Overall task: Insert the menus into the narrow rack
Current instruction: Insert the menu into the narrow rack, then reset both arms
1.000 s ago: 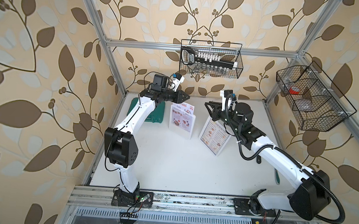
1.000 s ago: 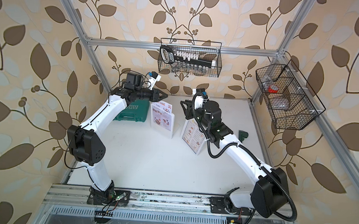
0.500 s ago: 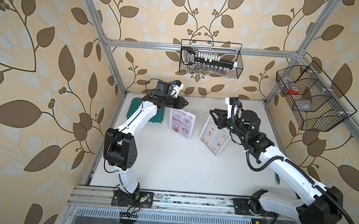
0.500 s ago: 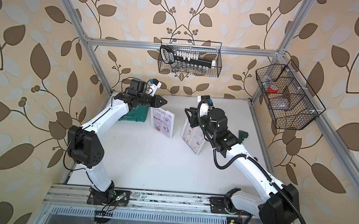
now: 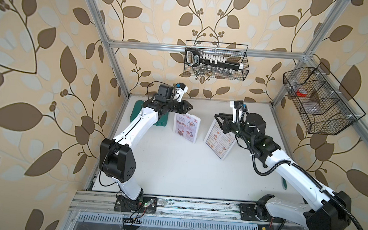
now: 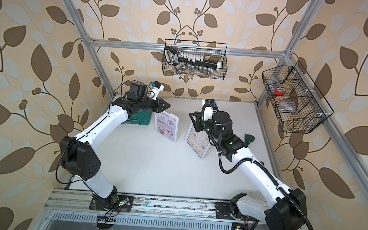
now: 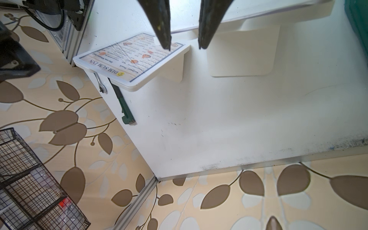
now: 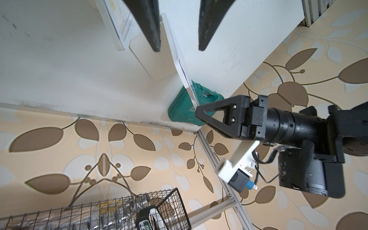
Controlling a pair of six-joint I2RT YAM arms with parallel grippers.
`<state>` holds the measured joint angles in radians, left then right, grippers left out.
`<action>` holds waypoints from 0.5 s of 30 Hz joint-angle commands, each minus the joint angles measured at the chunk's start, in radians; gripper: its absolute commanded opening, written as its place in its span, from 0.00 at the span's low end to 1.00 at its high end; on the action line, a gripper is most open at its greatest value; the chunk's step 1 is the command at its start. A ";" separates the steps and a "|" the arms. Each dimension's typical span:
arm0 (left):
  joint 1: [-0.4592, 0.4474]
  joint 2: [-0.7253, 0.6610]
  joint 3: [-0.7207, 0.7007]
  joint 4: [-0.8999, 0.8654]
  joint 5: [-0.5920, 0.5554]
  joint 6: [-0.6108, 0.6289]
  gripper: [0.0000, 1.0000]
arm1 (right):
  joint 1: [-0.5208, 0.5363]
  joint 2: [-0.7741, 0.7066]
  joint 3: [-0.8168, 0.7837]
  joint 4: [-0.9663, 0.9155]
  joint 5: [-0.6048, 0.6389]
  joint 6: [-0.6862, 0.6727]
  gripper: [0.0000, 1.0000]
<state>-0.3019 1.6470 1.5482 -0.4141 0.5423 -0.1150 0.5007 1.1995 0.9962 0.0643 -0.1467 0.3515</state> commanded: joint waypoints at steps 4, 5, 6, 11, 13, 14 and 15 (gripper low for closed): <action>-0.034 -0.095 -0.055 0.035 -0.072 -0.042 0.29 | -0.012 -0.079 -0.011 -0.097 -0.004 -0.009 0.38; -0.039 -0.103 -0.062 0.041 -0.079 -0.050 0.30 | -0.018 -0.094 -0.010 -0.113 -0.003 -0.011 0.39; -0.045 -0.109 -0.062 0.042 -0.092 -0.056 0.31 | -0.024 -0.106 -0.009 -0.127 -0.005 -0.016 0.40; -0.084 -0.119 -0.038 0.023 -0.166 -0.069 0.37 | -0.084 -0.161 -0.004 -0.184 -0.045 -0.022 0.48; -0.096 -0.123 -0.031 0.021 -0.186 -0.070 0.43 | -0.106 -0.177 0.001 -0.205 -0.056 -0.029 0.51; -0.103 -0.125 -0.027 0.020 -0.201 -0.072 0.47 | -0.122 -0.183 0.002 -0.211 -0.070 -0.033 0.54; -0.107 -0.128 -0.026 0.022 -0.209 -0.074 0.51 | -0.134 -0.186 0.004 -0.216 -0.083 -0.035 0.57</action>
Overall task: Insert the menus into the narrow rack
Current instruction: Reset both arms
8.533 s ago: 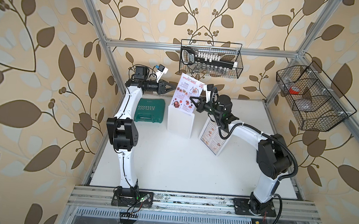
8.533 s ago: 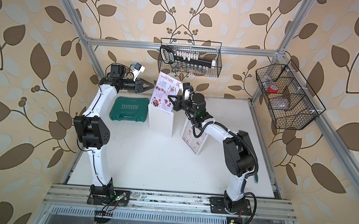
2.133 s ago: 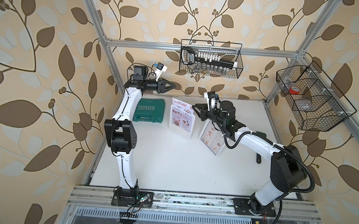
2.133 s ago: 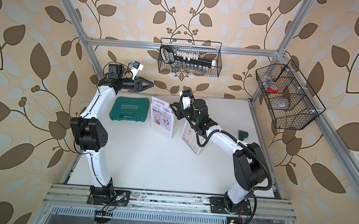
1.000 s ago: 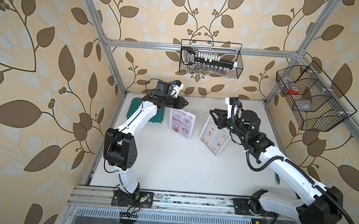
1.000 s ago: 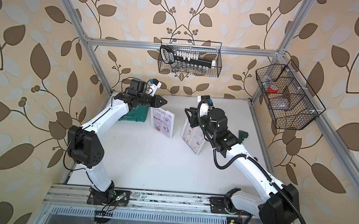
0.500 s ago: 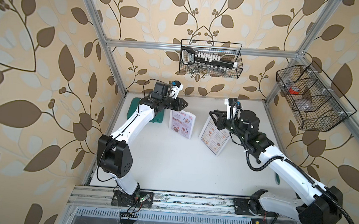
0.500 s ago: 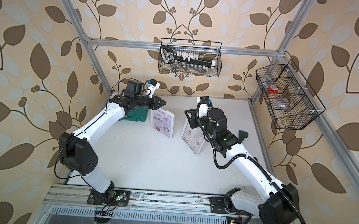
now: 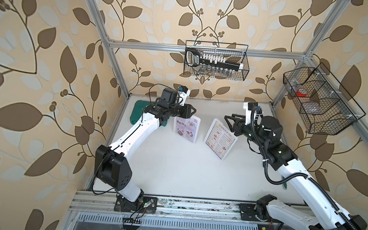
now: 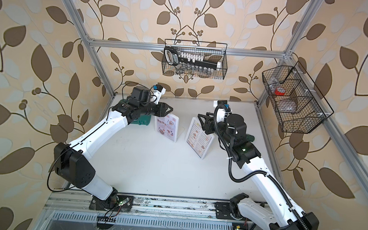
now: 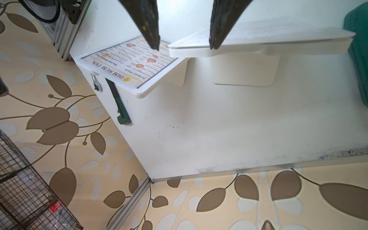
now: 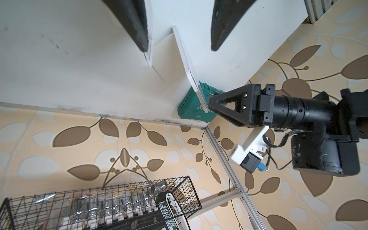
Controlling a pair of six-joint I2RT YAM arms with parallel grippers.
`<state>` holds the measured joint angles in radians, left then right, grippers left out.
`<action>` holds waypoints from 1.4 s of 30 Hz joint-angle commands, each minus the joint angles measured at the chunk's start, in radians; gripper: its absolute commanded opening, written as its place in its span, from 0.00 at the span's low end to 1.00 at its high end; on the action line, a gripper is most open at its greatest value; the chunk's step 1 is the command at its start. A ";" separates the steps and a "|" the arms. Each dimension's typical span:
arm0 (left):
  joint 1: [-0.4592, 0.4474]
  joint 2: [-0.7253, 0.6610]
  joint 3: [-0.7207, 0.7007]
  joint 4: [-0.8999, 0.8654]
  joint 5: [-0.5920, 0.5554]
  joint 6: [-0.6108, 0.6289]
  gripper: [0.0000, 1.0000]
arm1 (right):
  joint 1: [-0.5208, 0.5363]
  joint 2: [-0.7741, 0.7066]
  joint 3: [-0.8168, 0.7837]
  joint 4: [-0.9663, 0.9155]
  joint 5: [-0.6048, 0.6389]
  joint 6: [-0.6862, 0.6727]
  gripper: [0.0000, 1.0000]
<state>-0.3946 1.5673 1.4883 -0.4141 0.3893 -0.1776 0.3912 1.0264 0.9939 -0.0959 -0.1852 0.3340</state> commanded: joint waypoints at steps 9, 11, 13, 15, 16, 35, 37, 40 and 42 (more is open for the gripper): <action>-0.036 -0.064 0.058 0.020 -0.110 0.028 0.92 | -0.207 -0.035 0.009 -0.089 -0.233 -0.024 0.99; -0.038 -0.056 0.077 0.009 -0.117 0.034 0.99 | -0.263 -0.031 0.009 -0.087 -0.279 -0.014 0.99; -0.038 -0.044 0.103 -0.014 -0.130 0.041 0.99 | -0.329 -0.022 0.009 -0.088 -0.326 0.007 0.99; -0.038 -0.028 0.137 -0.055 -0.160 0.044 0.99 | -0.402 -0.015 0.004 -0.072 -0.380 0.037 0.99; -0.038 -0.022 0.152 -0.079 -0.180 0.043 0.99 | -0.441 -0.011 -0.004 -0.057 -0.400 0.061 0.99; 0.044 -0.174 -0.003 -0.228 -0.662 0.025 0.99 | -0.769 0.061 -0.007 -0.061 -0.261 0.085 0.99; 0.093 -0.180 -0.046 -0.209 -0.679 -0.001 0.99 | -0.776 0.063 -0.023 -0.040 -0.225 0.068 0.99; 0.165 -0.189 -0.128 -0.162 -0.683 -0.017 0.99 | -0.776 0.037 -0.084 0.028 -0.152 0.034 0.99; 0.202 -0.201 -0.194 -0.113 -0.698 -0.015 0.99 | -0.775 -0.009 -0.167 0.139 -0.117 0.013 0.99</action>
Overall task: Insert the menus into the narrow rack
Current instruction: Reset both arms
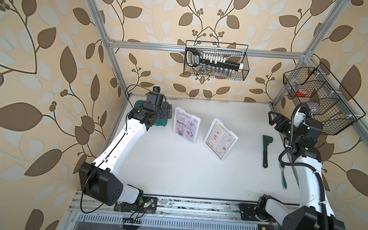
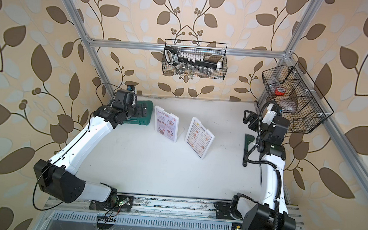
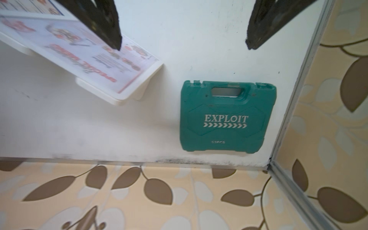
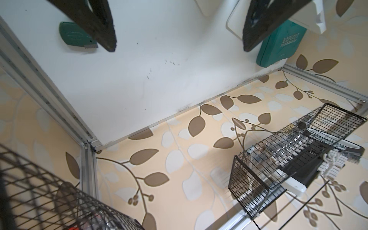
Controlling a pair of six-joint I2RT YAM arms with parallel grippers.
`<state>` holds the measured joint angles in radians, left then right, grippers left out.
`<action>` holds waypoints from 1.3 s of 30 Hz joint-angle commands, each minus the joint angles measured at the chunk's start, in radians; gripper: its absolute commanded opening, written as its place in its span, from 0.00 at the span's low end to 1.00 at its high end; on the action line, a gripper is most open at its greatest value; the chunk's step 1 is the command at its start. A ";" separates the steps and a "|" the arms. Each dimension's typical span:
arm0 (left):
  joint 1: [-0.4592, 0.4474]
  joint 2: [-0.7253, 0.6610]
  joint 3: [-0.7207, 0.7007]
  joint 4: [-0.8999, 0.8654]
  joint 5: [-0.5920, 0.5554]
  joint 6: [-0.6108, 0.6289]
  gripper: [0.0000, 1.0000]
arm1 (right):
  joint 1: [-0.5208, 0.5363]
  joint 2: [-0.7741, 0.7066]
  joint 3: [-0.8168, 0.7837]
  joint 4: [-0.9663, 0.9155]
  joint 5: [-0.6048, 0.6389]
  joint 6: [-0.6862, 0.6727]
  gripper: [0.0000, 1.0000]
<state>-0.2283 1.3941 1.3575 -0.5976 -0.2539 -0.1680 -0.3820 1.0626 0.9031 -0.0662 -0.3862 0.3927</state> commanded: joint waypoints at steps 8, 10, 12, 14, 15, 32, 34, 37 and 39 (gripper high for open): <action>0.102 -0.055 -0.309 0.315 -0.147 0.033 0.99 | 0.002 -0.110 -0.266 0.296 0.212 -0.081 0.99; 0.112 -0.057 -0.364 0.374 -0.147 0.050 0.99 | 0.003 -0.113 -0.323 0.356 0.245 -0.091 0.99; 0.122 -0.057 -0.415 0.434 -0.117 0.067 0.99 | 0.005 -0.101 -0.367 0.412 0.259 -0.103 0.99; 0.128 -0.052 -0.462 0.495 -0.119 0.076 0.99 | 0.007 -0.080 -0.392 0.454 0.246 -0.110 0.99; 0.134 -0.046 -0.489 0.527 -0.115 0.076 0.99 | 0.010 -0.068 -0.407 0.481 0.238 -0.114 0.99; 0.160 0.088 -0.844 1.122 0.028 0.143 0.99 | 0.160 0.129 -0.597 0.838 0.339 -0.187 0.98; 0.165 0.102 -0.864 1.163 0.042 0.148 0.99 | 0.169 0.149 -0.620 0.881 0.349 -0.177 0.99; 0.167 0.097 -0.867 1.166 0.087 0.163 0.99 | 0.175 0.176 -0.636 0.930 0.299 -0.188 0.99; 0.167 0.085 -0.894 1.202 0.091 0.163 0.99 | 0.191 0.181 -0.660 0.970 0.297 -0.207 0.99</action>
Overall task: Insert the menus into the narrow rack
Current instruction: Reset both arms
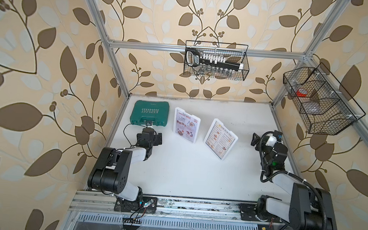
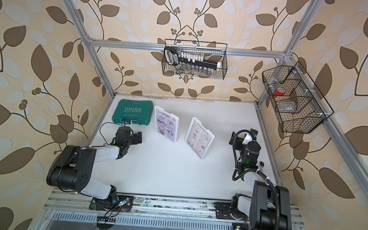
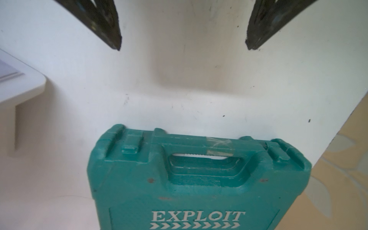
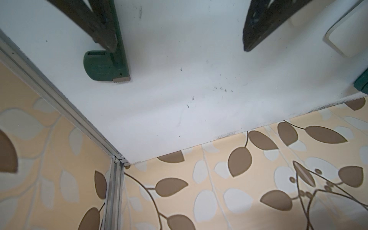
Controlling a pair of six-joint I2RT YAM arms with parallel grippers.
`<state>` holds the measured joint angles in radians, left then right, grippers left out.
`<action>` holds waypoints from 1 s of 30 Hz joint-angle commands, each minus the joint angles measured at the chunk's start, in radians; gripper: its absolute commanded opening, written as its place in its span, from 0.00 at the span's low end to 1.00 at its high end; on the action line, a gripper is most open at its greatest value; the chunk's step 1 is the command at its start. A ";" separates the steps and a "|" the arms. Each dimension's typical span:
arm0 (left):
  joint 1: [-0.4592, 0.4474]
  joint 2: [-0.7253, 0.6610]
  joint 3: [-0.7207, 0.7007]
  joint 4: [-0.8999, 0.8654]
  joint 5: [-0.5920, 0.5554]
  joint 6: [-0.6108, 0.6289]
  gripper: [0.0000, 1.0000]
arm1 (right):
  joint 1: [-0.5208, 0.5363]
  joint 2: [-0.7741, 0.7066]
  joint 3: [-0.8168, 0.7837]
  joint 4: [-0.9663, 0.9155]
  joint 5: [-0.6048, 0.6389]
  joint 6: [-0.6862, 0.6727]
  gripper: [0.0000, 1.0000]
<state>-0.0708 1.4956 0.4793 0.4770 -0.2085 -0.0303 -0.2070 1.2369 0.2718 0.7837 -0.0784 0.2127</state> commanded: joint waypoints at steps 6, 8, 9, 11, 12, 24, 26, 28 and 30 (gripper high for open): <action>0.010 -0.021 -0.094 0.261 0.053 0.027 0.99 | 0.035 0.057 -0.106 0.288 -0.022 -0.053 0.99; 0.012 -0.003 -0.102 0.286 0.036 0.019 0.99 | 0.048 0.080 -0.106 0.307 -0.021 -0.067 0.99; 0.012 0.006 -0.104 0.298 0.032 0.017 0.99 | 0.060 0.096 -0.109 0.321 -0.015 -0.076 0.99; 0.019 0.003 -0.105 0.292 0.044 0.014 0.99 | 0.083 0.131 -0.120 0.374 -0.007 -0.097 0.99; 0.023 0.006 -0.101 0.288 0.049 0.012 0.99 | 0.092 0.147 -0.119 0.385 0.000 -0.105 0.99; 0.031 0.016 -0.088 0.272 0.062 0.009 0.99 | 0.161 0.272 0.008 0.245 0.034 -0.168 0.99; 0.032 0.016 -0.087 0.270 0.064 0.007 0.99 | 0.164 0.278 0.026 0.223 0.034 -0.171 0.99; 0.031 0.014 -0.088 0.270 0.063 0.007 0.99 | 0.164 0.278 0.027 0.219 0.033 -0.171 0.99; 0.031 0.011 -0.091 0.273 0.066 0.008 0.99 | 0.164 0.276 0.027 0.218 0.035 -0.171 0.99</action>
<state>-0.0505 1.5085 0.3771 0.7219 -0.1619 -0.0246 -0.0475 1.5024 0.2905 1.0355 -0.0551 0.0551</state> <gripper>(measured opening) 0.989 0.986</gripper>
